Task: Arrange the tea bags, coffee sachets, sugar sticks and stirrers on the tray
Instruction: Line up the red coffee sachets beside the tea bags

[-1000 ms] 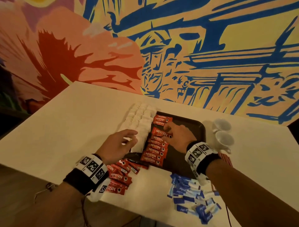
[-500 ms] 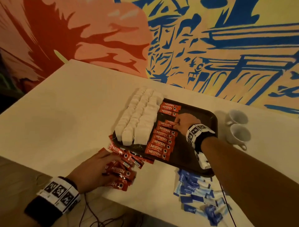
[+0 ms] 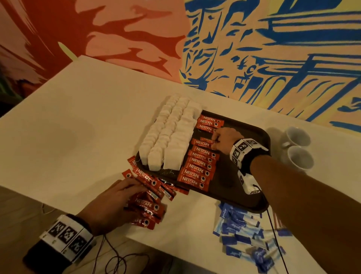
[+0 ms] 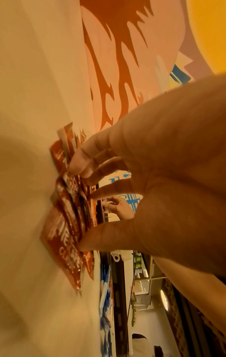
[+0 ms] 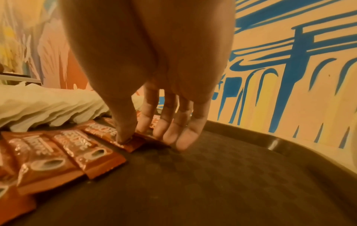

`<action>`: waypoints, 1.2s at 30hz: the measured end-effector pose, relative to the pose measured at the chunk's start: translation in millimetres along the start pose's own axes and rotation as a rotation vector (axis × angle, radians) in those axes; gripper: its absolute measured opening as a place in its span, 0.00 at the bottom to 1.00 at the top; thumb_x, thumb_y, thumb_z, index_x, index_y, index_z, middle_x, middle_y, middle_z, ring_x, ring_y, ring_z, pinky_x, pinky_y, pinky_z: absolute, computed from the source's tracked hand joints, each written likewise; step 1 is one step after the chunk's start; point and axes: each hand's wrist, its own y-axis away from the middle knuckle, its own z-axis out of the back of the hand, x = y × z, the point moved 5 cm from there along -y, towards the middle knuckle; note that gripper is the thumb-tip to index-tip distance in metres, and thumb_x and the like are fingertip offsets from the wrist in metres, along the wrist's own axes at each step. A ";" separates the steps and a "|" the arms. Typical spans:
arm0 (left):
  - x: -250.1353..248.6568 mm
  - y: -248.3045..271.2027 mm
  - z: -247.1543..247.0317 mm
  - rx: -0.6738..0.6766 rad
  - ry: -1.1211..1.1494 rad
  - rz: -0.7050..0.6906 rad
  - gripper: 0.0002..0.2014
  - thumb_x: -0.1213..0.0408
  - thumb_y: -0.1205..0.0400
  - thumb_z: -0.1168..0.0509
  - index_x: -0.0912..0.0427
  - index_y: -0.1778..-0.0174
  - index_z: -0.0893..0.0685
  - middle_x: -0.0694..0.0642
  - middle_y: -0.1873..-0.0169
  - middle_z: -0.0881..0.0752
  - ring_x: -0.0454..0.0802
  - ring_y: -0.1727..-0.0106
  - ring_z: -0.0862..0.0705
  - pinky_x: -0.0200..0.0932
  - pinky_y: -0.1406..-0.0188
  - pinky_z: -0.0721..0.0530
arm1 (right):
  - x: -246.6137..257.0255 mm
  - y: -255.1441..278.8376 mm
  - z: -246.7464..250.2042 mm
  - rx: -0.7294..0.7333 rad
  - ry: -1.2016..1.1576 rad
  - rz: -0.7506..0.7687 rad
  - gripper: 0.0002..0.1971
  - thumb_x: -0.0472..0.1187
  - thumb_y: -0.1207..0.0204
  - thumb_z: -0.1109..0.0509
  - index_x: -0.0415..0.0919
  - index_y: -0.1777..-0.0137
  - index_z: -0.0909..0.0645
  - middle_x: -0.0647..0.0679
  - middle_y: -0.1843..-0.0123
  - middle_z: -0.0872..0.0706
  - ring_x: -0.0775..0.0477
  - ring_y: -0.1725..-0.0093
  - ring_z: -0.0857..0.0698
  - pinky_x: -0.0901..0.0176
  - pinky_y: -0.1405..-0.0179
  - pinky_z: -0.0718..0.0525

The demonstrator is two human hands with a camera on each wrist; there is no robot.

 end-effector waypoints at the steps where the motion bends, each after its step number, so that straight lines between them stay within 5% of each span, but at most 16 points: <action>1: -0.1 -0.6 0.4 -0.007 0.004 0.002 0.33 0.45 0.20 0.29 0.34 0.20 0.35 0.34 0.22 0.38 0.32 0.27 0.40 0.29 0.28 0.35 | -0.6 -0.5 1.6 0.011 0.001 -0.002 0.14 0.49 0.27 0.18 0.49 0.45 0.16 0.49 0.42 0.15 0.46 0.44 0.15 0.48 0.41 0.13; 8: 1.3 -1.8 0.8 -0.023 0.005 -0.016 0.32 0.45 0.20 0.30 0.34 0.21 0.35 0.34 0.23 0.37 0.30 0.27 0.39 0.25 0.30 0.37 | 10.1 -9.0 9.8 -0.043 -0.049 0.000 0.14 0.51 0.29 0.17 0.52 0.48 0.17 0.50 0.46 0.13 0.47 0.48 0.13 0.51 0.46 0.12; 14: 3.8 0.1 -1.9 -0.043 0.028 -0.024 0.32 0.46 0.20 0.29 0.33 0.21 0.35 0.31 0.26 0.38 0.30 0.28 0.39 0.24 0.32 0.38 | 15.3 -10.5 -1.5 -0.033 -0.083 0.020 0.18 0.50 0.27 0.18 0.50 0.40 0.16 0.48 0.41 0.14 0.45 0.44 0.13 0.51 0.42 0.13; 21: 8.4 9.8 12.0 -0.146 0.112 0.012 0.30 0.42 0.23 0.27 0.26 0.28 0.33 0.33 0.27 0.36 0.36 0.28 0.32 0.42 0.29 0.21 | 22.4 2.2 12.2 -0.084 -0.060 0.081 0.18 0.52 0.21 0.24 0.50 0.33 0.18 0.47 0.34 0.15 0.44 0.37 0.15 0.46 0.35 0.15; 27: 13.7 21.7 23.9 -0.137 0.079 0.039 0.35 0.40 0.24 0.28 0.32 0.22 0.34 0.40 0.23 0.36 0.41 0.26 0.33 0.45 0.25 0.24 | 69.0 62.6 31.0 -0.215 -0.121 0.283 0.13 0.58 0.19 0.30 0.53 0.42 0.16 0.55 0.46 0.14 0.50 0.47 0.15 0.48 0.46 0.13; 31: 12.1 33.6 22.3 -0.080 0.024 0.031 0.45 0.23 0.33 0.38 0.35 0.19 0.37 0.40 0.24 0.35 0.41 0.26 0.34 0.49 0.24 0.27 | 103.1 120.1 5.5 -0.099 -0.107 0.382 0.16 0.63 0.21 0.30 0.55 0.42 0.17 0.58 0.51 0.15 0.57 0.52 0.16 0.51 0.50 0.12; 36: -2.8 44.7 4.3 -0.054 -0.053 0.028 0.38 0.39 0.22 0.31 0.33 0.17 0.40 0.41 0.21 0.40 0.43 0.23 0.38 0.45 0.24 0.26 | 131.3 169.2 -52.5 0.108 0.103 0.427 0.30 0.66 0.22 0.30 0.52 0.25 0.25 0.52 0.31 0.19 0.48 0.35 0.19 0.48 0.34 0.18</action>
